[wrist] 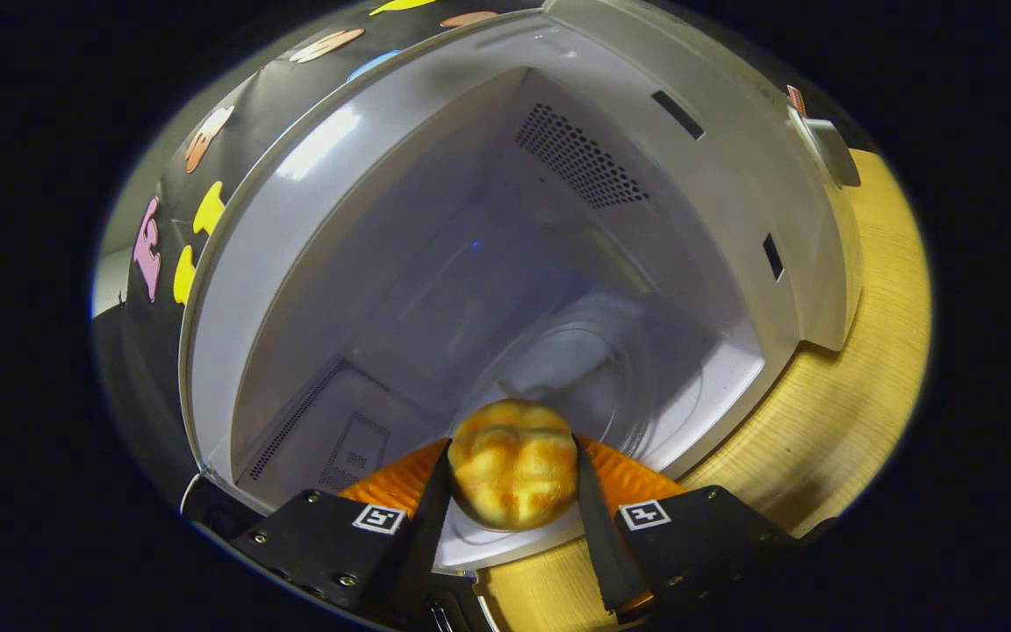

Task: Open the microwave, put the food inside, and close the microwave door.

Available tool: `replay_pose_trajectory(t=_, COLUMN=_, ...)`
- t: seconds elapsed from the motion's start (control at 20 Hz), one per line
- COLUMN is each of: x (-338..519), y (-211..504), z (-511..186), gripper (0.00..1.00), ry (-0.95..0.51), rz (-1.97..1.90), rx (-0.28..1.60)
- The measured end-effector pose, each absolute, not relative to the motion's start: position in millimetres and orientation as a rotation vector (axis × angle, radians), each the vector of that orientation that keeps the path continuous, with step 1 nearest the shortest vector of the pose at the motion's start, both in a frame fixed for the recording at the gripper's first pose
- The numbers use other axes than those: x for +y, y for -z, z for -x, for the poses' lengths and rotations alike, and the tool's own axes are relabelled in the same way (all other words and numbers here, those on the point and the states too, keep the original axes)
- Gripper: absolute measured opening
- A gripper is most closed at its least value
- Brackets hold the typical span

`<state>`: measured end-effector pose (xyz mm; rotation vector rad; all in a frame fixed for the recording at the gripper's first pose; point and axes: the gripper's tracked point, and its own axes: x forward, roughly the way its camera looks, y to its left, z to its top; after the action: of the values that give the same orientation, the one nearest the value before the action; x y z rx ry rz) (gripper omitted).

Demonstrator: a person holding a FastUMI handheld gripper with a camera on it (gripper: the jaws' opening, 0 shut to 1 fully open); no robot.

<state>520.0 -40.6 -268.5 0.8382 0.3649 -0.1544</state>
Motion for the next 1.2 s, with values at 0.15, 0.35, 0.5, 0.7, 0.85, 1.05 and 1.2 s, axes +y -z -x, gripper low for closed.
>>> replay_pose_trajectory(t=0.15, x=-38.1, y=265.2, z=-521.0, gripper=0.82, ry=0.159, rz=-0.807, rx=0.341)
replay_pose_trajectory(t=0.35, x=-37.7, y=262.0, z=-521.9, gripper=0.96, ry=0.153, rz=-0.804, rx=0.327)
replay_pose_trajectory(t=0.5, x=-39.3, y=262.2, z=-521.7, gripper=0.96, ry=0.156, rz=-0.805, rx=0.326)
replay_pose_trajectory(t=0.7, x=-41.0, y=261.4, z=-521.1, gripper=0.96, ry=0.16, rz=-0.805, rx=0.326)
replay_pose_trajectory(t=0.85, x=-40.7, y=260.7, z=-520.4, gripper=0.96, ry=0.159, rz=-0.812, rx=0.33)
replay_pose_trajectory(t=1.05, x=-41.6, y=245.5, z=-511.9, gripper=0.96, ry=0.148, rz=-0.797, rx=0.318)
replay_pose_trajectory(t=1.2, x=-44.8, y=224.5, z=-495.9, gripper=0.96, ry=0.146, rz=-0.793, rx=0.289)
